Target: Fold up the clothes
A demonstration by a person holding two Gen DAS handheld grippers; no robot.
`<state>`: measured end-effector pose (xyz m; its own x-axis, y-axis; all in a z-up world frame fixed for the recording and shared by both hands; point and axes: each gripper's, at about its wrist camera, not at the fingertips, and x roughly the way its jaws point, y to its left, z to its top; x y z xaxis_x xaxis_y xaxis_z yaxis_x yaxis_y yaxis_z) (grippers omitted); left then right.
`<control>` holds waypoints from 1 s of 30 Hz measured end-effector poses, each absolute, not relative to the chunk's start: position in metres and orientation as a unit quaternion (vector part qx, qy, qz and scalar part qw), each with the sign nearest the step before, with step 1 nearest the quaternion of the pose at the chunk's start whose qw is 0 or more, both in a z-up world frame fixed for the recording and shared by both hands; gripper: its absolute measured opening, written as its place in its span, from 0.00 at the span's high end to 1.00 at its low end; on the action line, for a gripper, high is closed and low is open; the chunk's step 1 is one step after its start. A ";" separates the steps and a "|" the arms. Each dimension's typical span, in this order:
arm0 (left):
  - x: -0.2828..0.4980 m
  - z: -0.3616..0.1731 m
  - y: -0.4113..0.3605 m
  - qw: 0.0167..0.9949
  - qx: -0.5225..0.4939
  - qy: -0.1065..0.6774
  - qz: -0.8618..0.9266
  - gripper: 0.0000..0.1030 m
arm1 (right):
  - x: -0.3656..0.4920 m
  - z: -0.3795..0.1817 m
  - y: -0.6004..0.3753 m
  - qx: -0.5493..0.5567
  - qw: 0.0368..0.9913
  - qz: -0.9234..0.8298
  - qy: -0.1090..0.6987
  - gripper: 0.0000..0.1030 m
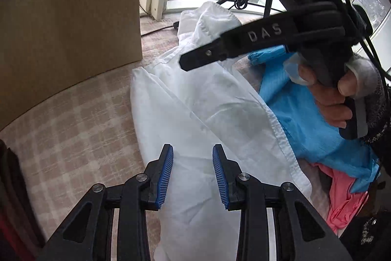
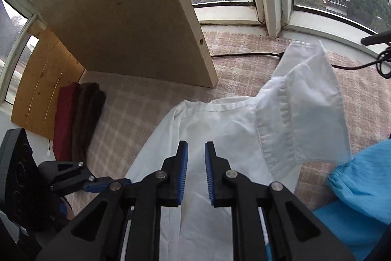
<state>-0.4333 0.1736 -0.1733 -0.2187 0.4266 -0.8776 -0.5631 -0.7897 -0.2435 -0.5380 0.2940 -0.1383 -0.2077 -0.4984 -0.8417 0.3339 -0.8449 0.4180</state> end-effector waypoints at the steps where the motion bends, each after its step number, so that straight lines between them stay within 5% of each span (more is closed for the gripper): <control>1: -0.435 -0.182 0.176 0.319 -0.545 0.067 0.772 0.69 | -0.544 -0.148 0.291 0.576 0.273 -0.767 -0.073 0.86; 4: -0.431 -0.199 0.181 0.328 -0.545 0.090 0.766 0.69 | -0.549 -0.174 0.288 0.614 0.247 -0.750 -0.011 0.86; 5: -0.428 -0.197 0.180 0.330 -0.539 0.093 0.769 0.68 | -0.549 -0.179 0.290 0.623 0.236 -0.746 0.009 0.97; 8: -0.420 -0.186 0.172 0.333 -0.543 0.075 0.767 0.68 | -0.541 -0.159 0.315 0.614 0.233 -0.754 -0.023 0.95; 15: -0.334 -0.104 0.115 0.348 -0.509 0.062 0.785 0.68 | -0.442 -0.034 0.358 0.560 0.322 -0.759 -0.081 0.91; 19: -0.275 -0.072 0.079 0.339 -0.510 0.083 0.786 0.62 | -0.371 0.042 0.393 0.561 0.357 -0.745 -0.057 0.78; 24: -0.238 -0.092 0.098 0.363 -0.537 0.104 0.754 0.60 | -0.305 0.121 0.434 0.504 0.381 -0.774 -0.047 0.66; 30: -0.235 -0.162 0.168 0.412 -0.574 0.114 0.698 0.60 | -0.279 0.092 0.431 0.497 0.326 -0.803 -0.046 0.66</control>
